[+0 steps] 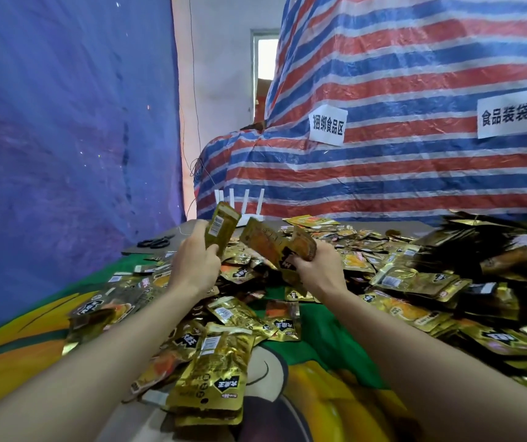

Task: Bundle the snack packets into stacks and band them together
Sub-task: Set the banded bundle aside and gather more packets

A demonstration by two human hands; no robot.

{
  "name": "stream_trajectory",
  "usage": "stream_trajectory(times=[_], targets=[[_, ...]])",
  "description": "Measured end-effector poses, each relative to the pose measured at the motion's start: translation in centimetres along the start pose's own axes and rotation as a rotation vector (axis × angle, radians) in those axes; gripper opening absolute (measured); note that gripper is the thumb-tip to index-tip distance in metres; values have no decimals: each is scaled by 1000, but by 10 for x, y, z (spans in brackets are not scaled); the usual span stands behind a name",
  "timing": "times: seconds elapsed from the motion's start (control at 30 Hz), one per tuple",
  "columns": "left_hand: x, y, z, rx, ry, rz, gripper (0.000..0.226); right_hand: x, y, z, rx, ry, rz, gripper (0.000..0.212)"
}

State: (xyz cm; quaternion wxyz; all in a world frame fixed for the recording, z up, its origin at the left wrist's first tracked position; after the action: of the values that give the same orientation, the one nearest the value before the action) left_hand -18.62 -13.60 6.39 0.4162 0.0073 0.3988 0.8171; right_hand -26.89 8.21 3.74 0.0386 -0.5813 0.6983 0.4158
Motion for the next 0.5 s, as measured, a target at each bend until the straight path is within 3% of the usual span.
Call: stream_trajectory(times=[0.13,0.3,0.4,0.5], targets=[[-8,-8,12,-151,-358,82,30,-26,-16,-1,133,375,35,11],[0,-30,19,-507,-924,169,38,-49,-47,7,330,640,-64,20],[15,-44,33,-627,-1193,111,34,-60,-61,11,388,754,-96,27],[32,-56,51,-658,-1323,-45,48,-70,-76,18,406,731,-109,32]])
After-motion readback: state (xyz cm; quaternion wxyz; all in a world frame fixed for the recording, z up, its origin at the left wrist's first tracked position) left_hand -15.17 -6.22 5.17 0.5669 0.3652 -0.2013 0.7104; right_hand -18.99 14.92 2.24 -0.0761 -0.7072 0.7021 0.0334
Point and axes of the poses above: each hand's wrist, its own y-axis towards the middle knuckle, its own x-axis out of the palm, z = x × y, the point moved 5 cm from there along y, towards the middle knuckle, and after that the axes turned 8 degrees about -y, right-handed, at the moved point
